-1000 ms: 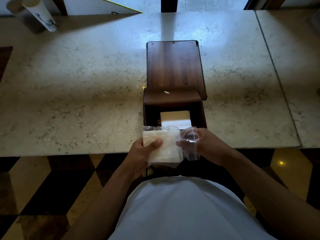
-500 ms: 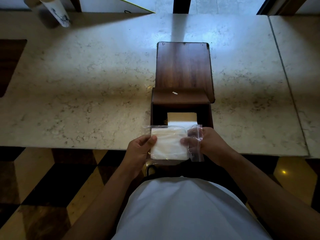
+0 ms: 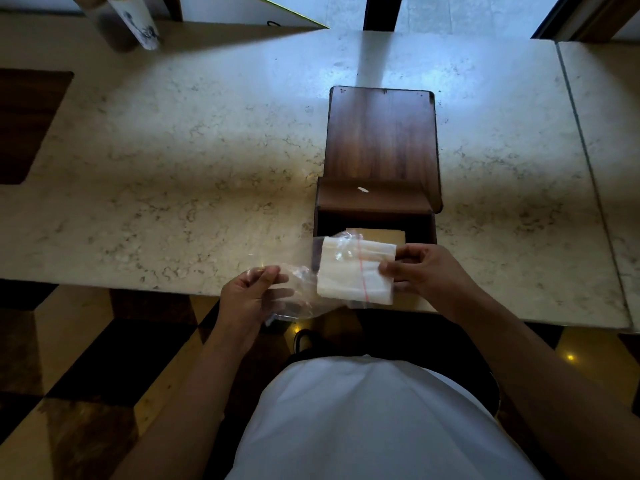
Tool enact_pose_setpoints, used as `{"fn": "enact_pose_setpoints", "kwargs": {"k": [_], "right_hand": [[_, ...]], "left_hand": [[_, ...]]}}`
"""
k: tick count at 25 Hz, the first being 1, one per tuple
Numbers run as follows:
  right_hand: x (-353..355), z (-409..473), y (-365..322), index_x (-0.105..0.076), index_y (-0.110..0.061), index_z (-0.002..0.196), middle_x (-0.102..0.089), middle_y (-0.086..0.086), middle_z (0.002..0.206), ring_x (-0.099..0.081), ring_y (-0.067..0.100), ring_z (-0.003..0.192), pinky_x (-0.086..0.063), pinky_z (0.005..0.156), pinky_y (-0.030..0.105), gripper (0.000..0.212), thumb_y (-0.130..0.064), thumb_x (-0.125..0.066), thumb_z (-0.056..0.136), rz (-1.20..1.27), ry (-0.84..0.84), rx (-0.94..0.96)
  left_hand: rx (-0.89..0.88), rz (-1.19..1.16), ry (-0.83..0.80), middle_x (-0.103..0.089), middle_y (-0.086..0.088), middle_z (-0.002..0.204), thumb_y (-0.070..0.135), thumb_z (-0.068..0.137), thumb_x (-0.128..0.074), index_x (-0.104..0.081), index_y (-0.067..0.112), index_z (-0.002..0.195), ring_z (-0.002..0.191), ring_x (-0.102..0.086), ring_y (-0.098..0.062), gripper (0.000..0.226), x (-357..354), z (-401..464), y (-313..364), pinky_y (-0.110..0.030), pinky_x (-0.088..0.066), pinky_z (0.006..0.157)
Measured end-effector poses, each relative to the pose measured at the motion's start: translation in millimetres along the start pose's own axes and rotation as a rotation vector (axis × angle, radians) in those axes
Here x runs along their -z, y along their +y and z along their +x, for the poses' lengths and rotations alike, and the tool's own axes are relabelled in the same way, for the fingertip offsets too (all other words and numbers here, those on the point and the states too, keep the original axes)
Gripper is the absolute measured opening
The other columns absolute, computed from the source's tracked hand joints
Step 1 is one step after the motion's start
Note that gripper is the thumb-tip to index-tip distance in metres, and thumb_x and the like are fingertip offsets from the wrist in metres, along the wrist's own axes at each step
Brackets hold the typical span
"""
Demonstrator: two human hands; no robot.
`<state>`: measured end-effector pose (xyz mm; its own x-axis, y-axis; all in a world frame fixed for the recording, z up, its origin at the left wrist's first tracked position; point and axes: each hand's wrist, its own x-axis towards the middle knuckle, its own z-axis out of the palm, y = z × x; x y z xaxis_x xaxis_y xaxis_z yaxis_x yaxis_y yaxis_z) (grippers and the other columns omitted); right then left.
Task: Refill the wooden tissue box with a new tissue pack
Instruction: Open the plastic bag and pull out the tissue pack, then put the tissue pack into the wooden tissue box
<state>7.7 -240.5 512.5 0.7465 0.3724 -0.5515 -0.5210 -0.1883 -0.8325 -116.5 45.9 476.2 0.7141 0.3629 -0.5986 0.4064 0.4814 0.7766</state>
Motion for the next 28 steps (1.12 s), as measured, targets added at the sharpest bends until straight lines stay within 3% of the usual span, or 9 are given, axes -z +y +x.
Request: {"fn": "enact_pose_setpoints", "kwargs": {"k": [6,11,14,16,17,19,21,25,28], "right_hand": [[-0.8,12.5,-11.3,-0.077,-0.006,0.104,-0.081,0.009,0.102,-0.078,0.026,0.095,-0.064,0.073,0.033,0.041,-0.024,-0.086,0.068,0.050,0.045,0.057],[-12.2,28.7,-10.7,-0.077,-0.011,0.101,-0.081,0.005,0.100,-0.079,0.023,0.094,-0.064,0.072,0.031,0.037,-0.025,-0.086,0.068,0.058,0.025,0.007],[-18.8,41.3,-6.0,-0.081,-0.015,0.095,-0.081,0.004,0.101,-0.078,0.024,0.096,-0.064,0.073,0.033,0.032,-0.026,-0.089,0.065,0.073,0.013,-0.055],[-22.2,47.8,-2.0,-0.080,-0.013,0.099,-0.080,0.008,0.107,-0.077,0.027,0.100,-0.063,0.083,0.041,0.040,-0.027,-0.091,0.063,0.083,0.010,-0.077],[-23.4,49.9,0.2,-0.080,-0.011,0.101,-0.080,0.009,0.109,-0.077,0.028,0.102,-0.062,0.086,0.043,0.045,-0.028,-0.093,0.061,0.087,0.007,-0.081],[-24.8,52.1,3.6,-0.081,-0.012,0.099,-0.080,0.009,0.109,-0.076,0.029,0.103,-0.063,0.083,0.041,0.053,-0.034,-0.098,0.054,0.099,-0.011,-0.077],[-25.4,53.0,5.3,-0.081,-0.016,0.097,-0.080,0.007,0.108,-0.077,0.027,0.102,-0.063,0.080,0.038,0.058,-0.039,-0.100,0.047,0.106,-0.020,-0.072],[-23.9,54.2,5.6,-0.081,-0.017,0.097,-0.080,0.005,0.107,-0.077,0.026,0.102,-0.063,0.079,0.037,0.043,-0.032,-0.096,0.059,0.116,-0.013,-0.078],[-21.6,51.5,4.0,-0.081,-0.015,0.097,-0.080,0.007,0.108,-0.076,0.027,0.103,-0.063,0.080,0.037,0.037,-0.027,-0.093,0.064,0.138,-0.034,-0.070]], "left_hand": [[0.079,-0.291,0.233,-0.078,-0.003,0.087,0.017,0.094,-0.067,-0.070,0.012,0.095,0.073,-0.077,-0.019,0.005,50.6,18.5,6.4,-0.032,-0.063,0.059],[0.143,-0.495,0.357,-0.079,-0.007,0.090,0.020,0.097,-0.065,-0.066,0.006,0.103,0.080,-0.078,-0.026,0.015,51.1,38.7,-3.5,-0.035,-0.063,0.061],[0.219,-0.596,0.385,-0.069,-0.009,0.114,0.024,0.100,-0.060,-0.062,0.005,0.119,0.095,-0.070,-0.028,0.027,33.0,52.6,-14.6,-0.041,-0.057,0.085],[0.249,-0.620,0.389,-0.067,-0.014,0.119,0.020,0.100,-0.061,-0.062,0.001,0.120,0.099,-0.068,-0.031,0.027,23.0,57.9,-21.3,-0.046,-0.053,0.094],[0.260,-0.594,0.395,-0.067,-0.016,0.117,0.015,0.098,-0.063,-0.062,-0.001,0.115,0.097,-0.068,-0.031,0.024,18.0,57.7,-23.5,-0.045,-0.055,0.092],[0.256,-0.398,0.462,-0.071,-0.017,0.103,0.008,0.090,-0.069,-0.065,-0.003,0.104,0.084,-0.071,-0.027,0.018,10.5,57.9,-27.2,-0.037,-0.061,0.069],[0.215,-0.141,0.509,-0.069,-0.015,0.089,0.013,0.085,-0.072,-0.065,0.000,0.096,0.069,-0.069,-0.023,0.018,7.7,56.7,-28.8,-0.032,-0.060,0.053],[0.298,0.261,0.434,-0.070,-0.011,0.079,0.043,0.084,-0.070,-0.066,0.006,0.087,0.063,-0.066,-0.021,0.037,23.1,47.0,-29.8,-0.031,-0.056,0.053],[0.388,0.514,0.304,-0.072,-0.011,0.066,0.046,0.084,-0.067,-0.072,0.001,0.084,0.056,-0.065,-0.024,0.045,32.7,36.3,-28.5,-0.032,-0.052,0.058]]}}
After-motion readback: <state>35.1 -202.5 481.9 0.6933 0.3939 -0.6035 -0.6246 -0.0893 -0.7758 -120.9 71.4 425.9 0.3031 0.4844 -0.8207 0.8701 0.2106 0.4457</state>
